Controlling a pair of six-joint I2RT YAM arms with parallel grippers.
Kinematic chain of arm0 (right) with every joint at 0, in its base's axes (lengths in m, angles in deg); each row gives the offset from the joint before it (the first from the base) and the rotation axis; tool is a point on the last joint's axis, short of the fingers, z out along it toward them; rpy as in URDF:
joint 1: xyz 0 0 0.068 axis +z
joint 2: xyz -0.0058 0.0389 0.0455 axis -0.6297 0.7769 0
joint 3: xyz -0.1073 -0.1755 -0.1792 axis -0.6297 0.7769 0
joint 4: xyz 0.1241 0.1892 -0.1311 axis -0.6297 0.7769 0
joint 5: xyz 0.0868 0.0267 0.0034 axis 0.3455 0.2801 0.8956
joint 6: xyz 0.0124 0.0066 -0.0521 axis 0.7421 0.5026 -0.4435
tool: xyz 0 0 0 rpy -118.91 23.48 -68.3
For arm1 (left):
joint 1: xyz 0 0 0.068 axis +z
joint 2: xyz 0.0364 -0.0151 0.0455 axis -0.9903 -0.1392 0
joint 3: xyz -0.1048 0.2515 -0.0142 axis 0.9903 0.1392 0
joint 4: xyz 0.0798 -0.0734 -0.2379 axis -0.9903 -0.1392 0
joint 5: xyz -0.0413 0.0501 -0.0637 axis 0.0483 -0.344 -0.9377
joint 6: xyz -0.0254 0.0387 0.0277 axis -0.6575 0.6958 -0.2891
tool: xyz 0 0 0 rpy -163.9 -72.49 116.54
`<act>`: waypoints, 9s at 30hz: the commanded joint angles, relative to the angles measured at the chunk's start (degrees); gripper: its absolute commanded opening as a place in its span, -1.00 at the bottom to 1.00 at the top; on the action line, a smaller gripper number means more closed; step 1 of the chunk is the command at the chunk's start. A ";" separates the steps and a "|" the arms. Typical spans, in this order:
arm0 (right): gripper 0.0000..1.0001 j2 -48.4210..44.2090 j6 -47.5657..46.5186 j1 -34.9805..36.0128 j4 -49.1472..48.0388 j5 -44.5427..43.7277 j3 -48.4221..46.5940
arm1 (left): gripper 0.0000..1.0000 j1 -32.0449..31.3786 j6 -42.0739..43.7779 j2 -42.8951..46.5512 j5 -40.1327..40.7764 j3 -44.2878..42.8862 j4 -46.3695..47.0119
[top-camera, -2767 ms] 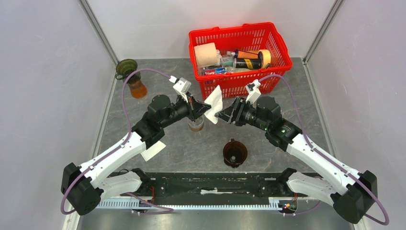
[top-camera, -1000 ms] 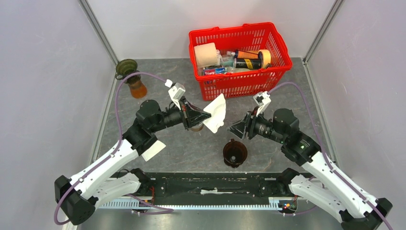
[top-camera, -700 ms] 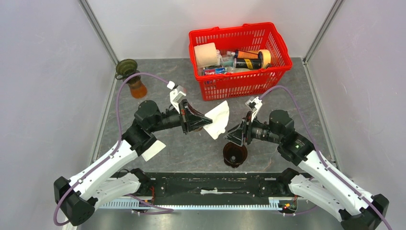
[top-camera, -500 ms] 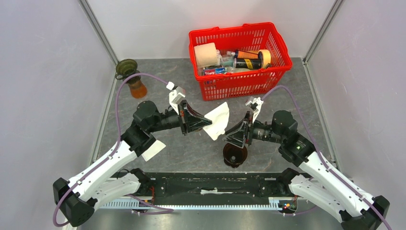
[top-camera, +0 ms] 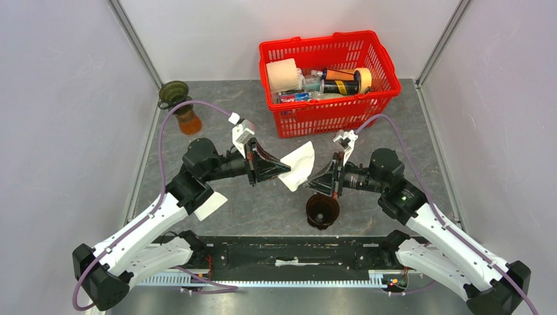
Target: Place the coffee filter in the dripper
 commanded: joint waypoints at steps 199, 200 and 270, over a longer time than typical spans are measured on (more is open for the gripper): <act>-1.00 0.15 -4.77 -0.23 -46.03 6.63 10.08 | -0.96 -0.16 -36.79 -17.82 -12.57 5.41 45.44; -1.00 0.71 -4.88 -0.21 -48.22 6.62 10.39 | -0.96 -0.16 -36.90 -18.18 -12.57 5.38 45.44; 0.94 -19.54 0.53 -0.21 0.52 -20.96 6.90 | -0.96 -0.07 -16.85 -10.30 -2.46 1.17 16.47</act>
